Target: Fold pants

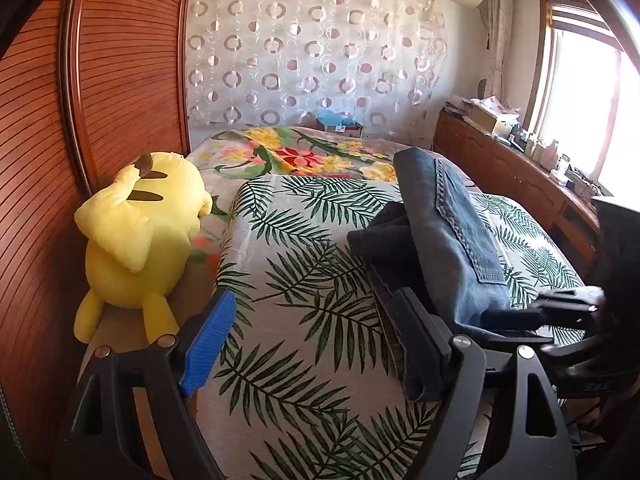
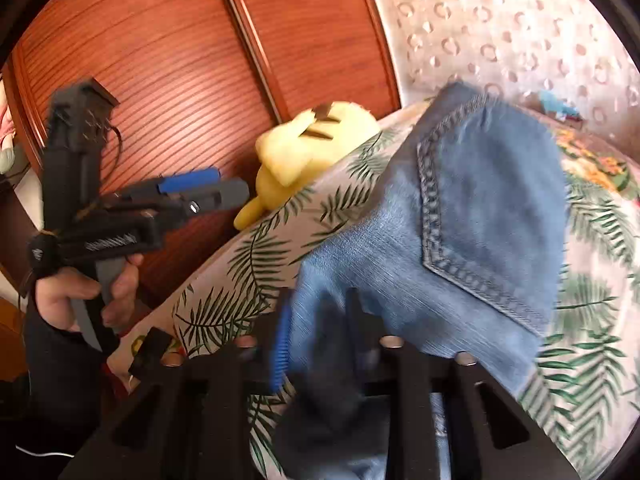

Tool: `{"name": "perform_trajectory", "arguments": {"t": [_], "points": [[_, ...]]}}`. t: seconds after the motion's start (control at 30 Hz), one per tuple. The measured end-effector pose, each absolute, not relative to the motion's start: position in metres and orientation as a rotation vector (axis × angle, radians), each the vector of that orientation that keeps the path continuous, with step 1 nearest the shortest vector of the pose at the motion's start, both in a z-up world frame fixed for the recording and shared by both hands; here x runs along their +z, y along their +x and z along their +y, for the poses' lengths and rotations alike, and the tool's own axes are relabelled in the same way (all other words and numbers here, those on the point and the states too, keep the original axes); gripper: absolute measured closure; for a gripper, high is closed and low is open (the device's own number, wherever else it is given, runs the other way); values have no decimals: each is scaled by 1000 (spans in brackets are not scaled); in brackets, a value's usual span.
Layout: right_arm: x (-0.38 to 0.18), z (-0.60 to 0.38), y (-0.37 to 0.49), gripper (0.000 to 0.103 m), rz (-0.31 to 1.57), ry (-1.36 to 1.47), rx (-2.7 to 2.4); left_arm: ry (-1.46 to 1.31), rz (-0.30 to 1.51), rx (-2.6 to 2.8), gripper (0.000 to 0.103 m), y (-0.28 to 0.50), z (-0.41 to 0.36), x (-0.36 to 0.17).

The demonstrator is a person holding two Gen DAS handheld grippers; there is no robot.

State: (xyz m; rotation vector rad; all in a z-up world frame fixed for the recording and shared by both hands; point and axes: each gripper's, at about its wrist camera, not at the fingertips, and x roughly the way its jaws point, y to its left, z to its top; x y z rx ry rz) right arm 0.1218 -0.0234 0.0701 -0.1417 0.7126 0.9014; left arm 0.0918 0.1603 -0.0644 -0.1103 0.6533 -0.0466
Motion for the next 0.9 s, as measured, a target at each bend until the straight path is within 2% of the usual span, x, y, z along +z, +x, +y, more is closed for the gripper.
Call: {"name": "perform_trajectory", "arguments": {"t": [0.27,0.43,0.53,0.7,0.9], "points": [[105,-79,112,60,598,-121,790,-71,656,-68,22,109,140,-64],[107,-93,117,60,551,-143,681,-60,692,-77,22,134,136,-71],[110,-94,127,51,537,-162,663,-27,715,-77,22,149,133,-77],[121,-63,166,45,523,-213,667,1,744,-85,22,173,134,-84],[114,-20,230,44,534,-248,722,29,784,-142,22,205,133,-96]]}}
